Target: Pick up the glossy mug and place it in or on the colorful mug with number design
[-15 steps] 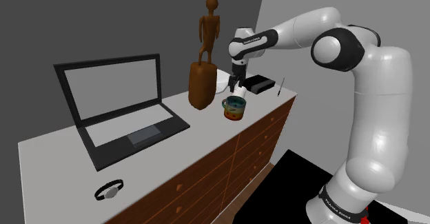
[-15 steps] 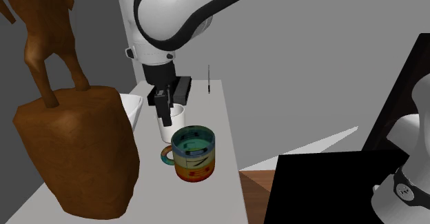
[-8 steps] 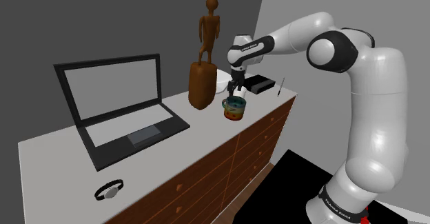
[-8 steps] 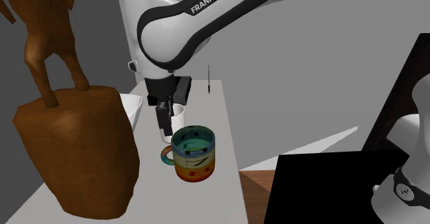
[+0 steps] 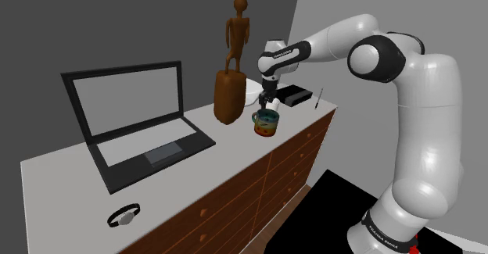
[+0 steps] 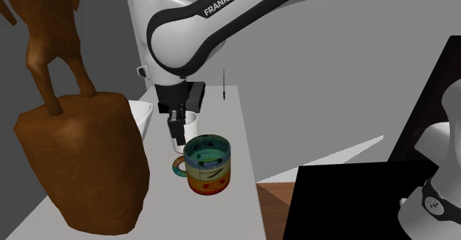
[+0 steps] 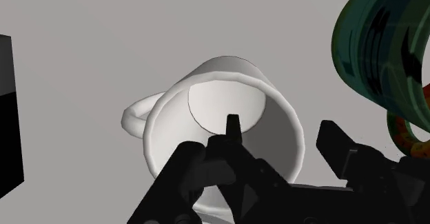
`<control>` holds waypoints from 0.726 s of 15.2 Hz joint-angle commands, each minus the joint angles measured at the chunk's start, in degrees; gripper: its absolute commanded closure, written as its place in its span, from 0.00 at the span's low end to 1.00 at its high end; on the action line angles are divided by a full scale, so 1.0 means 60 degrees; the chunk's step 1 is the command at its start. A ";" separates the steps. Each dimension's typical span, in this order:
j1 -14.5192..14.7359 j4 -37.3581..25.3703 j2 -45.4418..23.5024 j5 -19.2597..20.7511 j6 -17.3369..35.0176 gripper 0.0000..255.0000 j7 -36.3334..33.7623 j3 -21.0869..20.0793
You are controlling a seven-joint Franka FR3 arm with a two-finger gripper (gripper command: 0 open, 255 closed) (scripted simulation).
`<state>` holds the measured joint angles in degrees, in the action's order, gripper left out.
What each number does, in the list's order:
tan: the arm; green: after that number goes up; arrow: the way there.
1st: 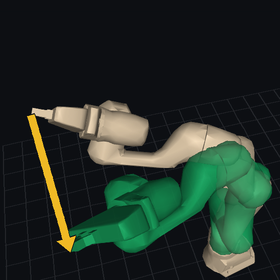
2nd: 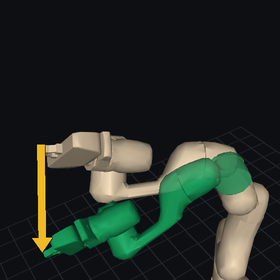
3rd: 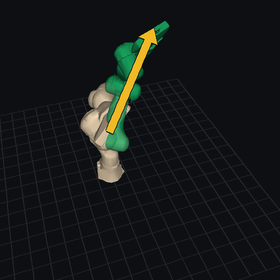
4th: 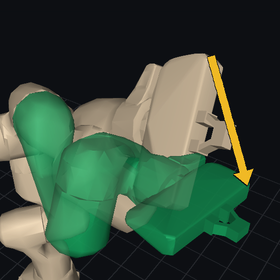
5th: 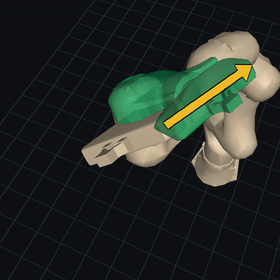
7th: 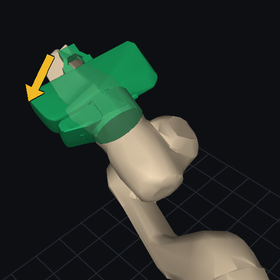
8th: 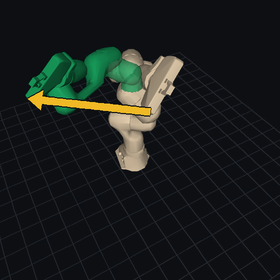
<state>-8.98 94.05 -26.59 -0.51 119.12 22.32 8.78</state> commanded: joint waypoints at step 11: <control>0.0005 -0.0107 0.0103 0.0013 -0.0209 1.00 0.0001 0.0008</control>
<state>-8.95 93.73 -26.15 -0.45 118.34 22.31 8.81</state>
